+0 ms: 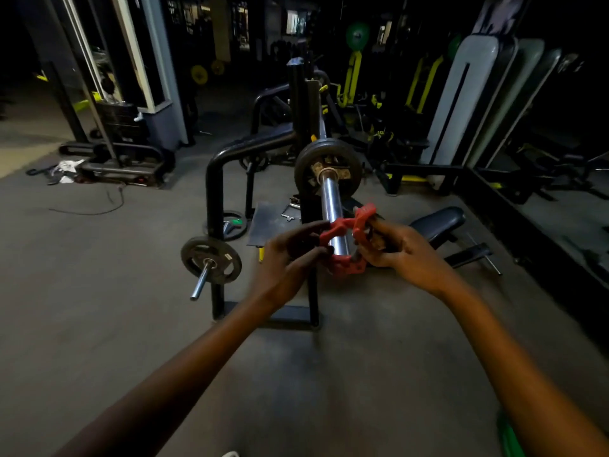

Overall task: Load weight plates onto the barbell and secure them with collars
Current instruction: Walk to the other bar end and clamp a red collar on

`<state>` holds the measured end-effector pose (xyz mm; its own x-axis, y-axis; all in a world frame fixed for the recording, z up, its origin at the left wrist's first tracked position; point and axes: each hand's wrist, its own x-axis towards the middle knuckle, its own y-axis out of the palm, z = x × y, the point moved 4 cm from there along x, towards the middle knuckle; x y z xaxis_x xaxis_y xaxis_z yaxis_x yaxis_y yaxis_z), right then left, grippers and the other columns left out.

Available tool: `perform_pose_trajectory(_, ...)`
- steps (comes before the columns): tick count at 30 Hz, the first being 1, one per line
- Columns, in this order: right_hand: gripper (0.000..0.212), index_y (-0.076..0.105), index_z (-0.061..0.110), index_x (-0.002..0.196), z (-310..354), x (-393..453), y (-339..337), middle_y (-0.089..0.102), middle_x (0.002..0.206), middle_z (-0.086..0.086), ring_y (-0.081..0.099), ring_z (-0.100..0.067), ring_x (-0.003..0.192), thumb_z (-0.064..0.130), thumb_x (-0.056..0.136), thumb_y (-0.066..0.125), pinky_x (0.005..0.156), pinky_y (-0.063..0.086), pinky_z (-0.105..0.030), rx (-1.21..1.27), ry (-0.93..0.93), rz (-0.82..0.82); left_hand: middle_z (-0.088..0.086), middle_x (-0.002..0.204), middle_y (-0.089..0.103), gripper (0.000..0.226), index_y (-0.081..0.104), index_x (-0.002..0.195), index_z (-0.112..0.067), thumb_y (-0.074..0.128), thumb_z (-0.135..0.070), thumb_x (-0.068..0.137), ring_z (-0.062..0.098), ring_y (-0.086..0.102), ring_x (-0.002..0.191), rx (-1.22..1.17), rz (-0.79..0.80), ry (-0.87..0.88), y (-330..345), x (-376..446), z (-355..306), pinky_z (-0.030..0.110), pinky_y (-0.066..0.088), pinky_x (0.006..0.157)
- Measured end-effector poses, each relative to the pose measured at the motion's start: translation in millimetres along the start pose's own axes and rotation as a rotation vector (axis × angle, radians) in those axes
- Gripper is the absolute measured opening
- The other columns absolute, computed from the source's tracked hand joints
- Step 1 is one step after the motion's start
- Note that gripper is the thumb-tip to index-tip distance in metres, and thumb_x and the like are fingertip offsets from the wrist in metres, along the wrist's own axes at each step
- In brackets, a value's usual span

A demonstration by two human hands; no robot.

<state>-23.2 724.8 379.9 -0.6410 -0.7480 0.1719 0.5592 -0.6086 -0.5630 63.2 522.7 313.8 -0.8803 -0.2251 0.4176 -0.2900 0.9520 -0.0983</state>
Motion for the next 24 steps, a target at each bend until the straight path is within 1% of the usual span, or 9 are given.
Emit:
perform_pose_trajectory(2, 0.063, 0.047, 0.040, 0.148, -9, -8, 11, 0.077, 0.100, 0.009, 0.073, -0.005, 0.095, 0.005, 0.099, 0.065, 0.086, 0.057, -0.020, 0.003, 0.019, 0.007, 0.013, 0.128, 0.071, 0.050, 0.061, 0.144, -0.023, 0.070, -0.036, 0.097, 0.037, 0.071, 0.115, 0.027, 0.006, -0.038, 0, -12, 11, 0.067, 0.057, 0.096)
perform_pose_trajectory(4, 0.069, 0.036, 0.048, 0.154, -20, -14, 20, 0.073, 0.113, -0.004, 0.073, -0.014, 0.100, 0.018, 0.101, 0.067, 0.090, 0.058, -0.028, -0.072, 0.022, -0.027, 0.011, 0.127, 0.071, 0.053, 0.056, 0.148, -0.025, 0.067, -0.039, 0.098, 0.032, 0.071, 0.117, 0.078, 0.001, -0.059, 0, -19, 19, 0.062, 0.059, 0.097)
perform_pose_trajectory(6, 0.072, 0.030, 0.050, 0.159, -30, -16, 26, 0.070, 0.112, -0.006, 0.071, -0.017, 0.099, 0.030, 0.101, 0.067, 0.091, 0.058, -0.032, -0.140, 0.024, -0.093, 0.010, 0.127, 0.071, 0.054, 0.054, 0.150, -0.023, 0.066, -0.036, 0.099, 0.026, 0.072, 0.117, 0.104, -0.002, -0.081, 2, -20, 26, 0.057, 0.060, 0.098)
perform_pose_trajectory(10, 0.057, 0.046, 0.054, 0.137, -44, -18, 34, 0.074, 0.117, -0.006, 0.071, -0.011, 0.104, 0.016, 0.101, 0.067, 0.097, 0.059, -0.034, -0.152, 0.034, -0.174, 0.006, 0.129, 0.071, 0.045, 0.059, 0.146, -0.017, 0.067, -0.016, 0.102, 0.016, 0.072, 0.116, 0.128, 0.023, -0.127, 10, -18, 36, 0.049, 0.061, 0.099)
perform_pose_trajectory(12, 0.057, 0.047, 0.051, 0.137, -48, -17, 35, 0.075, 0.113, 0.000, 0.071, -0.005, 0.100, 0.013, 0.100, 0.068, 0.098, 0.059, -0.036, -0.129, 0.053, -0.181, 0.005, 0.131, 0.069, 0.046, 0.059, 0.146, -0.017, 0.067, -0.011, 0.100, 0.017, 0.071, 0.119, 0.109, 0.029, -0.139, 9, -19, 39, 0.046, 0.061, 0.102)
perform_pose_trajectory(16, 0.065, 0.047, 0.045, 0.144, -52, -14, 37, 0.073, 0.117, -0.004, 0.071, -0.017, 0.098, 0.007, 0.096, 0.071, 0.095, 0.059, -0.035, -0.168, 0.010, -0.177, 0.011, 0.138, 0.066, 0.053, 0.057, 0.149, -0.014, 0.068, -0.004, 0.098, 0.023, 0.069, 0.125, 0.082, 0.052, -0.136, 4, -22, 48, 0.048, 0.060, 0.102)
perform_pose_trajectory(20, 0.074, 0.059, 0.032, 0.143, -71, -13, 44, 0.067, 0.119, 0.000, 0.068, -0.013, 0.105, -0.005, 0.082, 0.078, 0.095, 0.060, -0.044, -0.282, -0.028, -0.172, 0.009, 0.139, 0.064, 0.061, 0.059, 0.147, -0.017, 0.071, 0.007, 0.092, 0.022, 0.068, 0.125, 0.121, 0.042, -0.112, 5, -23, 58, 0.046, 0.062, 0.100)
perform_pose_trajectory(22, 0.079, 0.055, 0.035, 0.145, -75, -12, 44, 0.066, 0.122, 0.002, 0.067, -0.012, 0.111, -0.007, 0.082, 0.076, 0.097, 0.059, -0.036, -0.300, -0.021, -0.200, 0.008, 0.139, 0.063, 0.063, 0.060, 0.146, -0.017, 0.069, 0.011, 0.090, 0.019, 0.067, 0.126, 0.120, 0.038, -0.106, 6, -20, 58, 0.040, 0.061, 0.102)
perform_pose_trajectory(24, 0.086, 0.046, 0.040, 0.151, -71, -8, 44, 0.065, 0.131, 0.002, 0.063, -0.009, 0.119, -0.007, 0.085, 0.074, 0.102, 0.051, -0.026, -0.277, 0.007, -0.211, 0.008, 0.140, 0.062, 0.063, 0.059, 0.146, -0.016, 0.067, 0.012, 0.091, 0.019, 0.066, 0.126, 0.130, 0.052, -0.095, 7, -13, 56, 0.036, 0.060, 0.102)
